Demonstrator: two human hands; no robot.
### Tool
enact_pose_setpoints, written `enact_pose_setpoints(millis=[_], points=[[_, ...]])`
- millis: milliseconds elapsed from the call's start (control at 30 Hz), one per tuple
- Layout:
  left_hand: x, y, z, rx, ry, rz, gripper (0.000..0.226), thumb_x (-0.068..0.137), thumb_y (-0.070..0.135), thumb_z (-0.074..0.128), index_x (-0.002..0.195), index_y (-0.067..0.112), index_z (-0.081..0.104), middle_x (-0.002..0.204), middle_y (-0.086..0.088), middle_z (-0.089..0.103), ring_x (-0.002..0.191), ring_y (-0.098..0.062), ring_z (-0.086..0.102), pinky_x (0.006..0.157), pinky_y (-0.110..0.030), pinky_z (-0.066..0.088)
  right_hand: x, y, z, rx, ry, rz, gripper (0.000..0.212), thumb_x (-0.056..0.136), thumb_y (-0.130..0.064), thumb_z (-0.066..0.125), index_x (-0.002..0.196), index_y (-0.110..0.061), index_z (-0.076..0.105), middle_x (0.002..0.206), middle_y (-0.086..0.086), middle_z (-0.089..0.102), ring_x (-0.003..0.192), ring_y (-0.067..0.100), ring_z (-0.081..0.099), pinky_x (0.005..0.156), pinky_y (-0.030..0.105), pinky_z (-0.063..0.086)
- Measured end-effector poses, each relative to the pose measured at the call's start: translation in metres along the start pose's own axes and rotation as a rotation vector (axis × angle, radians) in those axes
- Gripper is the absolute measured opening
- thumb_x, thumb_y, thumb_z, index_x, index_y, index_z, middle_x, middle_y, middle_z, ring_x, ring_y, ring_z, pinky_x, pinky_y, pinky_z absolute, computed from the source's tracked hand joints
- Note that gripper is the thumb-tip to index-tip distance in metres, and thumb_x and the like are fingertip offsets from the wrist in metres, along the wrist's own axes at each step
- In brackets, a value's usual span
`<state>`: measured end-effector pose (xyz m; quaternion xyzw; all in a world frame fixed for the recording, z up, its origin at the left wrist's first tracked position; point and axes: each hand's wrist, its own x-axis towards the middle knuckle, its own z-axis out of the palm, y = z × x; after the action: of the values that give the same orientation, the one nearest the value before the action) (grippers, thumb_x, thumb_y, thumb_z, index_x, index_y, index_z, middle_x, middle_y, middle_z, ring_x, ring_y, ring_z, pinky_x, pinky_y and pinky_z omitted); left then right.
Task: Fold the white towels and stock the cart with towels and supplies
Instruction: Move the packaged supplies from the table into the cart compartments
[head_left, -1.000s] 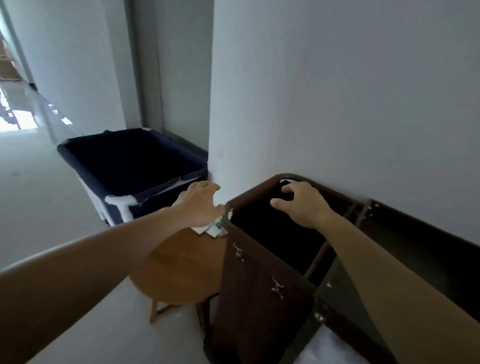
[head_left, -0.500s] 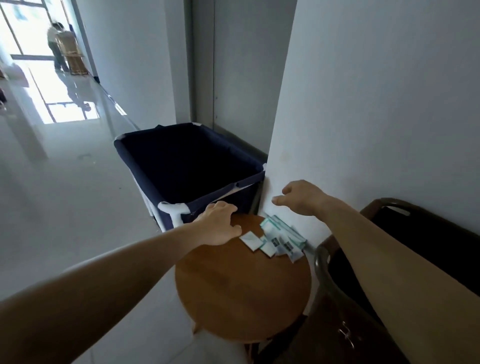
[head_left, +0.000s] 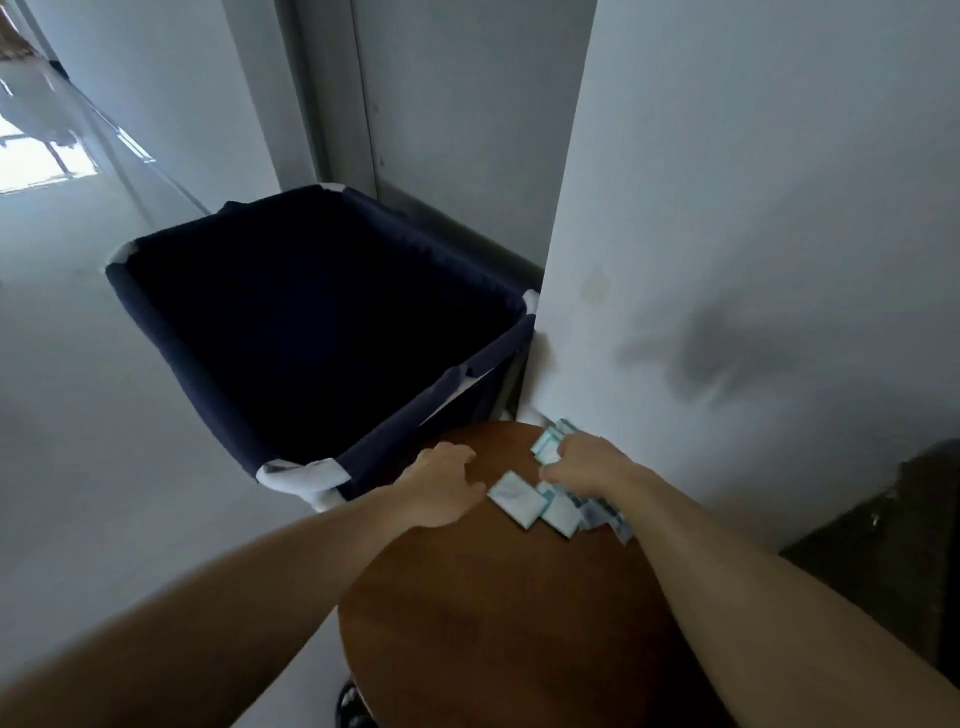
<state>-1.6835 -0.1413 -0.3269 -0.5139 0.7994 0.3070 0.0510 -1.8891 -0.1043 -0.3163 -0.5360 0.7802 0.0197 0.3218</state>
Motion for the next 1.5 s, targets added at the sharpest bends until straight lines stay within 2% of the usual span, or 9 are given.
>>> enact_pose_setpoints(millis=[200, 467, 767, 867, 1000, 1100, 1167, 1333, 1500], points=[[0.104, -0.047, 0.057, -0.040, -0.160, 0.011, 0.046, 0.097, 0.036, 0.053, 0.138, 0.014, 0.050, 0.138, -0.006, 0.053, 0.125, -0.027, 0.053, 0.104, -0.038, 0.045, 0.082, 0.024, 0.084, 0.149, -0.068, 0.232, 0.055, 0.093, -0.041, 0.060, 0.138, -0.011, 0.050, 0.136, 0.010, 0.056, 0.118, 0.027, 0.057, 0.080, 0.030, 0.044], [0.191, -0.092, 0.151, -0.212, -0.178, -0.078, 0.022, 0.096, 0.027, 0.056, 0.117, 0.019, 0.057, 0.121, -0.001, 0.057, 0.115, -0.025, 0.056, 0.097, -0.032, 0.042, 0.178, 0.062, 0.166, 0.218, 0.046, 0.375, 0.061, 0.090, -0.043, 0.061, 0.139, -0.009, 0.049, 0.140, 0.016, 0.051, 0.126, 0.033, 0.052, 0.104, 0.040, 0.044], [0.229, -0.089, 0.193, -0.263, -0.080, -0.219, 0.033, 0.095, 0.036, 0.051, 0.125, 0.025, 0.059, 0.125, 0.002, 0.063, 0.117, -0.020, 0.057, 0.094, -0.030, 0.043, 0.231, 0.079, 0.209, 0.002, 0.227, 0.365, 0.056, 0.086, -0.044, 0.066, 0.132, -0.017, 0.048, 0.132, 0.009, 0.046, 0.124, 0.027, 0.044, 0.096, 0.040, 0.043], [0.236, -0.079, 0.194, -0.412, -0.128, -0.298, 0.030, 0.087, 0.048, 0.053, 0.106, 0.026, 0.063, 0.108, 0.001, 0.071, 0.102, -0.021, 0.065, 0.092, -0.034, 0.050, 0.227, 0.074, 0.214, 0.159, 0.244, 0.396, 0.051, 0.078, -0.043, 0.072, 0.119, -0.017, 0.057, 0.121, 0.009, 0.053, 0.115, 0.027, 0.050, 0.093, 0.038, 0.043], [0.243, -0.066, 0.193, -0.641, -0.191, -0.382, 0.067, 0.070, 0.079, 0.044, 0.094, 0.022, 0.067, 0.090, -0.001, 0.073, 0.087, -0.025, 0.069, 0.076, -0.037, 0.054, 0.207, 0.063, 0.225, 0.399, 0.304, 0.224, 0.023, 0.082, -0.033, 0.073, 0.084, -0.022, 0.054, 0.087, -0.002, 0.054, 0.089, 0.024, 0.057, 0.073, 0.032, 0.039], [0.243, -0.061, 0.191, -0.739, -0.214, -0.454, 0.044, 0.089, 0.054, 0.056, 0.098, 0.013, 0.069, 0.089, -0.012, 0.073, 0.076, -0.026, 0.070, 0.063, -0.033, 0.057, 0.193, 0.061, 0.228, 0.483, 0.291, 0.057, 0.028, 0.082, -0.036, 0.075, 0.082, -0.028, 0.048, 0.083, -0.012, 0.045, 0.080, 0.011, 0.049, 0.069, 0.023, 0.035], [0.243, -0.064, 0.191, -0.701, -0.138, -0.486, 0.027, 0.090, 0.034, 0.057, 0.108, 0.016, 0.067, 0.099, -0.011, 0.072, 0.084, -0.027, 0.071, 0.074, -0.041, 0.061, 0.189, 0.069, 0.224, 0.443, 0.199, -0.048, 0.036, 0.079, -0.054, 0.067, 0.099, -0.025, 0.059, 0.098, -0.010, 0.051, 0.093, 0.008, 0.049, 0.077, 0.018, 0.038], [0.251, -0.073, 0.184, -0.523, -0.009, -0.464, 0.029, 0.096, 0.018, 0.051, 0.119, 0.010, 0.066, 0.115, -0.016, 0.069, 0.103, -0.033, 0.065, 0.084, -0.039, 0.055, 0.202, 0.097, 0.218, 0.098, 0.348, 0.033, 0.059, 0.076, -0.043, 0.048, 0.124, -0.013, 0.062, 0.125, 0.010, 0.061, 0.115, 0.029, 0.059, 0.091, 0.049, 0.053], [0.251, -0.072, 0.185, -0.487, 0.006, -0.430, 0.031, 0.097, 0.019, 0.048, 0.122, 0.007, 0.063, 0.117, -0.018, 0.067, 0.105, -0.034, 0.063, 0.081, -0.034, 0.050, 0.206, 0.104, 0.229, -0.188, 0.199, 0.165, 0.068, 0.058, -0.036, 0.088, 0.118, -0.010, 0.070, 0.121, 0.013, 0.067, 0.107, 0.031, 0.064, 0.080, 0.049, 0.056]])
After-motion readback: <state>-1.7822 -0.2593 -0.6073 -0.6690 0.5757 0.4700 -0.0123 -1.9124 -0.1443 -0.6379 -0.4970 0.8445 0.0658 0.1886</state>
